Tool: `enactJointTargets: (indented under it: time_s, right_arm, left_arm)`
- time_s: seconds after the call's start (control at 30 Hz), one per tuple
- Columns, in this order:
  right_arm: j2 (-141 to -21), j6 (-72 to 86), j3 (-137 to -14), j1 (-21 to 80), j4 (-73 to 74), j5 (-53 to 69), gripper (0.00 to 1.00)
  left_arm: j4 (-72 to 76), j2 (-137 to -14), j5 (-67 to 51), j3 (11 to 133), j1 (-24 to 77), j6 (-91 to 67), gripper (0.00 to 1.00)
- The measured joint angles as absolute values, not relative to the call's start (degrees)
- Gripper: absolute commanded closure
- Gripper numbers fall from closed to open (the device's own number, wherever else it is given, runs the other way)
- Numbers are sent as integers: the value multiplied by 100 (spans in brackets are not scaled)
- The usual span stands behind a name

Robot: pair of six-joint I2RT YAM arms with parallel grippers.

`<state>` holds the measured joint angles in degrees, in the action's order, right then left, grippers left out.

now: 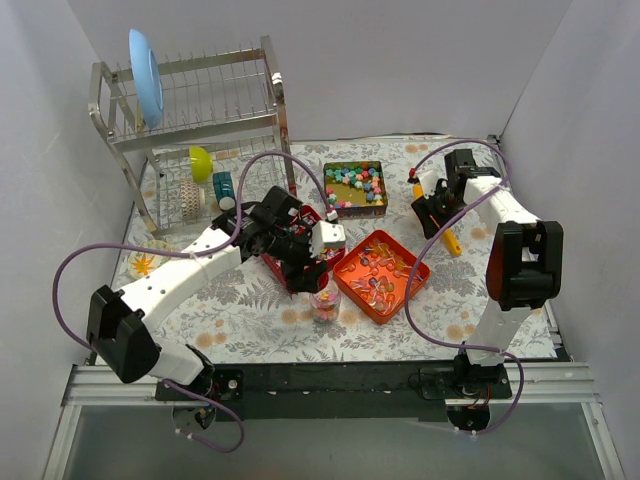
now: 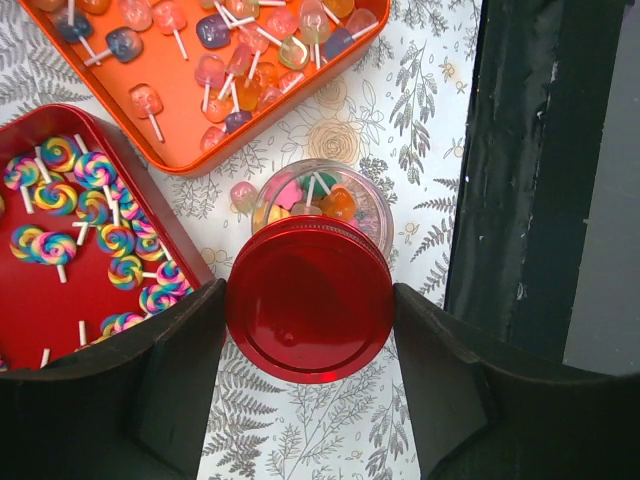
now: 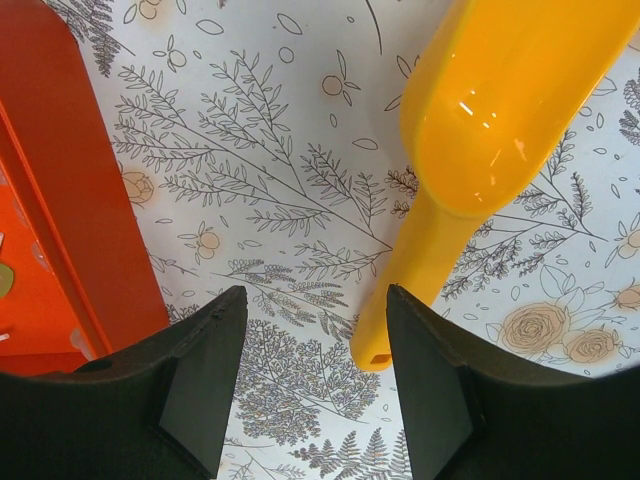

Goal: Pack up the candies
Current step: Close the bottle lid on the packing bottle.

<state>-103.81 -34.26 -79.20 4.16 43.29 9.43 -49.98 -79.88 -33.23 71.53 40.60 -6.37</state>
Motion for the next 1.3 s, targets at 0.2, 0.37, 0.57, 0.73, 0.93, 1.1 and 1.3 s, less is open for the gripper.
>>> enactJointTargets:
  time_s: [0.2, 0.37, 0.57, 0.73, 0.93, 1.1, 1.3]
  right_arm:
    - [-10383, -3424, -7975, 416, 4327, 1007, 35]
    - [-10383, -3422, -7975, 416, 4331, 1048, 35]
    - [-10383, -3424, -7977, 416, 4331, 1072, 35]
    - [-10383, -3422, -8001, 416, 4333, 1090, 35]
    - [-10383, -3422, -8018, 416, 4333, 1090, 35]
    - [-10383, -3422, -8018, 416, 4333, 1094, 35]
    - [-10383, -3422, -8018, 419, 4333, 1100, 35]
  left_arm:
    - [-5100, -8156, -3063, 7203, 4431, -685, 42]
    - [-4987, -8156, -2908, 7185, 4779, -864, 42]
    - [-4644, -8230, -2493, 7028, 5048, -1114, 42]
    - [-4364, -8342, -2097, 6984, 5087, -1258, 42]
    - [-4217, -8342, -1831, 6943, 5087, -1330, 42]
    - [-4198, -8326, -1730, 6934, 5087, -1345, 44]
    - [-4283, -8285, -1680, 6938, 5089, -1382, 44]
